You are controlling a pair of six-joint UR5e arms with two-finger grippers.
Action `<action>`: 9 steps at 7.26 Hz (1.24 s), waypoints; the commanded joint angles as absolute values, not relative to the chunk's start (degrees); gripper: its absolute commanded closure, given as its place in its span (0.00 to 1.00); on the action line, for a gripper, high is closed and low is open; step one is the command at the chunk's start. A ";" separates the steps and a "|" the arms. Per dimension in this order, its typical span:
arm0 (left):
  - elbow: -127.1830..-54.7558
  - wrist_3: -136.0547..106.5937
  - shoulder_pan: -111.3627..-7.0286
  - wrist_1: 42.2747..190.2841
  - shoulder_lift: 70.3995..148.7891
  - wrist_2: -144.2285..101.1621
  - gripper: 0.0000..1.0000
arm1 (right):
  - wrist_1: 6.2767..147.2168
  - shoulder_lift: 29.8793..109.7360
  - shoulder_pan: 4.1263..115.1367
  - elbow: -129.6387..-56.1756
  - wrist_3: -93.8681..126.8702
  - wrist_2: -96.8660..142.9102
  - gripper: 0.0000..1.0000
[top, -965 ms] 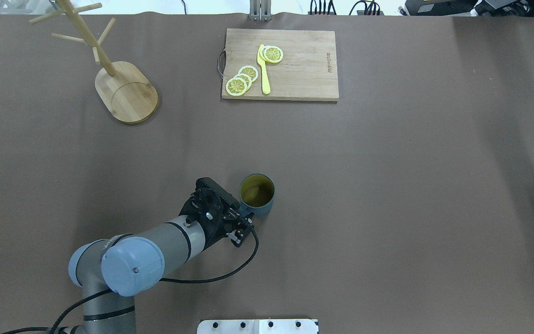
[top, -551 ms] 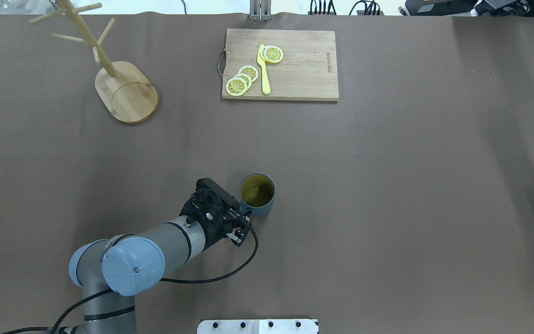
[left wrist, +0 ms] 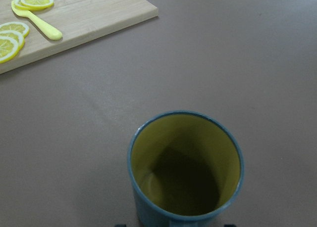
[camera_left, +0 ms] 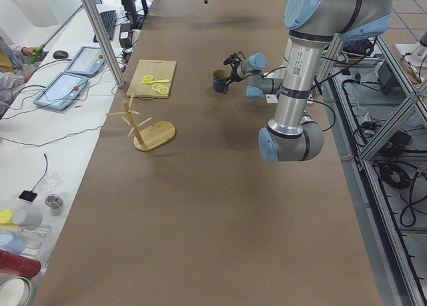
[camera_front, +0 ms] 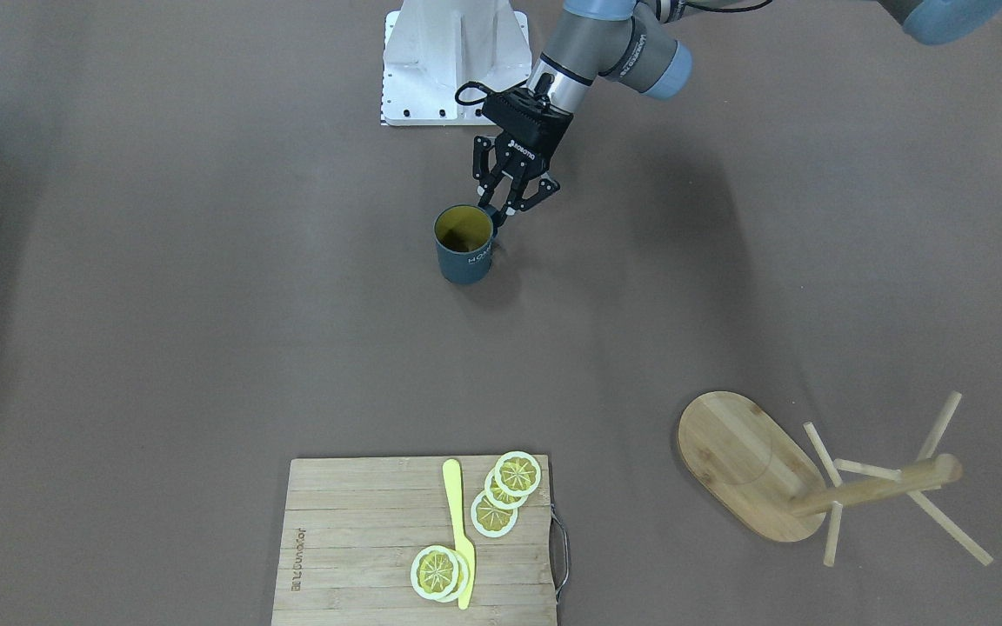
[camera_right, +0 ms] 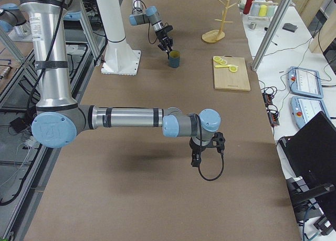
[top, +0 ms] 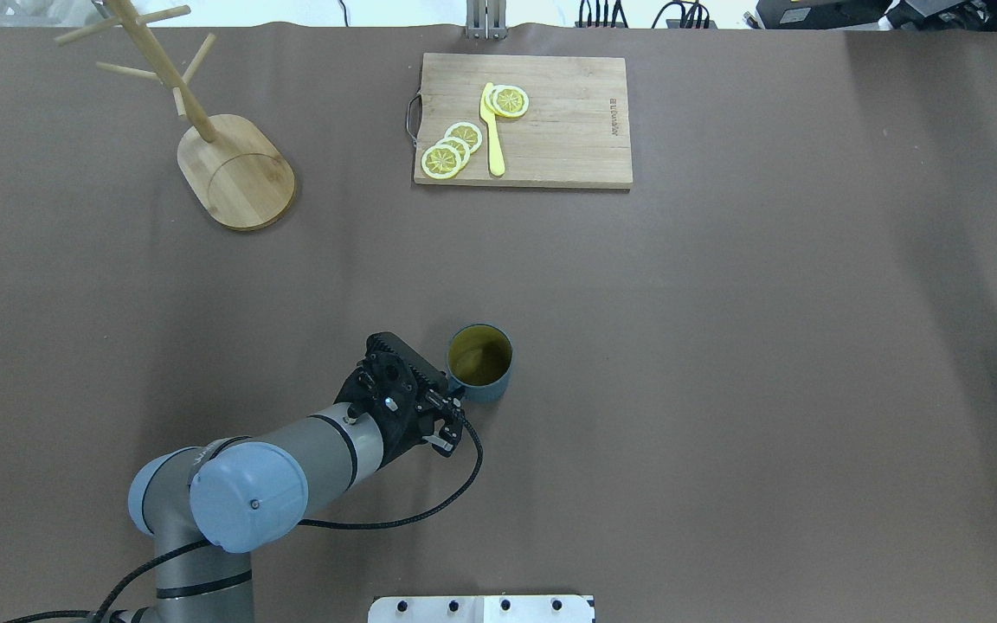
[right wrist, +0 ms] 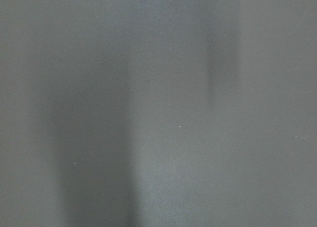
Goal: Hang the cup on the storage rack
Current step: 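Close the left gripper on the blue mug's rim, then lift the blue mug with the left gripper toward the wooden mug tree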
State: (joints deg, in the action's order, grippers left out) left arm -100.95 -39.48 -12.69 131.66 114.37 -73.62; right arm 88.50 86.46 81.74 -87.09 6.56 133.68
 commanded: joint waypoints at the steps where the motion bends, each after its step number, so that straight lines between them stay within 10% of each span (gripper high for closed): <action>1: -101.68 -39.99 -12.48 132.01 114.35 -74.17 1.00 | 88.42 86.40 81.74 -87.10 6.77 133.68 0.00; 9: -105.12 -58.58 -31.89 136.57 113.47 -95.62 1.00 | 88.07 86.49 82.70 -87.36 6.86 133.95 0.00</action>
